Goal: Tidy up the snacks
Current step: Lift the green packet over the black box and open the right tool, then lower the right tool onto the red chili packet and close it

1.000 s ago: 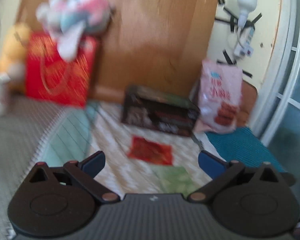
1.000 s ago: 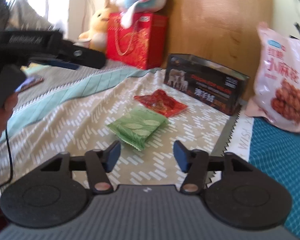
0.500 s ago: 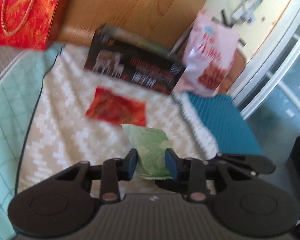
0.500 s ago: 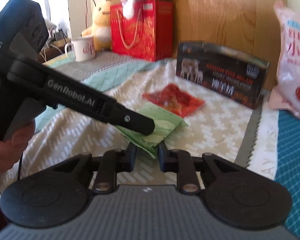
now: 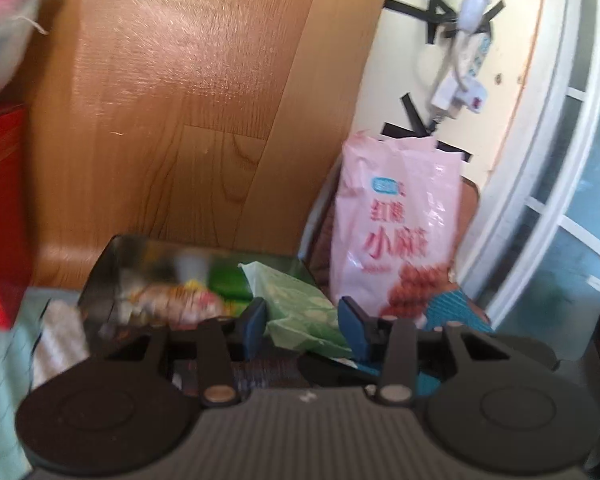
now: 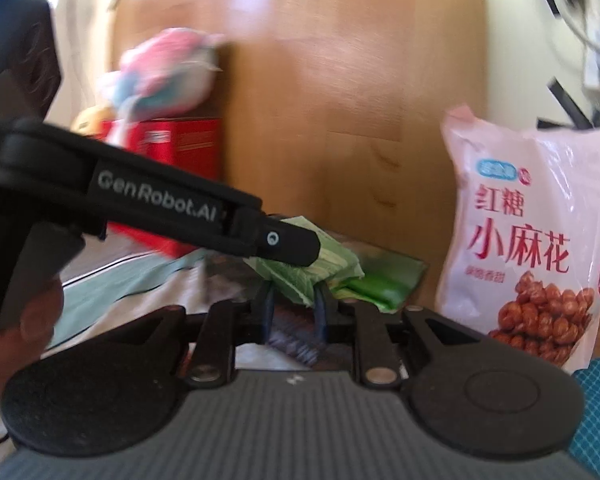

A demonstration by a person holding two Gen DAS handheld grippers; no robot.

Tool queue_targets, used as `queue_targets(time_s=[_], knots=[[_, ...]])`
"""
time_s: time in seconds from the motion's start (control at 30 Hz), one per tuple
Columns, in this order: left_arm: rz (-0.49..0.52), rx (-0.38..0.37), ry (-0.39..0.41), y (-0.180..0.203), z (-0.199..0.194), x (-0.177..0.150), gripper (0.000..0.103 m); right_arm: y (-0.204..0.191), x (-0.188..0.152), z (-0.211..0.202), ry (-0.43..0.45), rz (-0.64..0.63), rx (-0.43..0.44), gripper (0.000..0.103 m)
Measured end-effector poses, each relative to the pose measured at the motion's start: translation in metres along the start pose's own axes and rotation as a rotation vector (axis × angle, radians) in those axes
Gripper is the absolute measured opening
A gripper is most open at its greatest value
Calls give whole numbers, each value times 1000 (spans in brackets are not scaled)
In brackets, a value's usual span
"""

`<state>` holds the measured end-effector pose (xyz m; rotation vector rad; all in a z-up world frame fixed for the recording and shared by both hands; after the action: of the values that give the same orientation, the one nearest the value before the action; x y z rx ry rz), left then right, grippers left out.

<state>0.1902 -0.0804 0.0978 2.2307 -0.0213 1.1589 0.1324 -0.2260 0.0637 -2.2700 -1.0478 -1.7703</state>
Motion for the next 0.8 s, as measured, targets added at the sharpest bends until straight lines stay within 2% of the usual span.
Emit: queue_targets(time_s=[0.07, 0.13, 0.2, 0.27, 0.33, 0.4, 0.47, 0.53, 0.6, 0.7, 0.73, 0.77, 0.8], knots=[[-8, 5, 2, -4, 19, 4, 43, 8, -3, 18, -14, 17, -47, 24], [-17, 36, 4, -10, 34, 5, 59, 14, -7, 31, -35, 41, -85, 26], [-37, 67, -1, -17, 37, 5, 61, 21, -10, 30, -37, 94, -93, 31], [-57, 45, 17, -28, 21, 2, 61, 25, -15, 15, -1, 157, -76, 36], [-78, 31, 69, -41, -8, -1, 61, 21, -22, -4, 22, 197, -20, 38], [-124, 38, 95, -60, -32, -6, 61, 9, -31, -15, -6, 190, 96, 39], [-185, 69, 69, -82, -47, -13, 61, -6, -42, -15, -65, 164, 178, 41], [-235, 102, 19, -101, -52, -24, 61, -23, -52, -10, -131, 146, 249, 48], [-273, 123, -29, -114, -54, -38, 61, -35, -56, -1, -176, 130, 286, 51], [-316, 120, -102, -121, -46, -58, 55, -46, -53, 5, -196, 167, 322, 55], [-330, 112, -132, -121, -42, -64, 43, -45, -51, 7, -196, 200, 338, 53], [-343, 107, -157, -121, -39, -72, 39, -45, -51, 7, -196, 242, 351, 50], [-318, 127, -115, -116, -43, -79, 36, -47, -52, 7, -197, 259, 347, 47]])
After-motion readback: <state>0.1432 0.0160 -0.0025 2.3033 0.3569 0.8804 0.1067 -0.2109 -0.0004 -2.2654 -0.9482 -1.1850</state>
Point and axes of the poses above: each gripper's, at about its wrist camera, not at the fingertips, and z roughly the way its jaws point, y to its right, x to its top, the point moved 1 cm from there along z, roughly the way its jaws point, and after that the axes turned 14 degrees about -z, right-handed, at the moved point
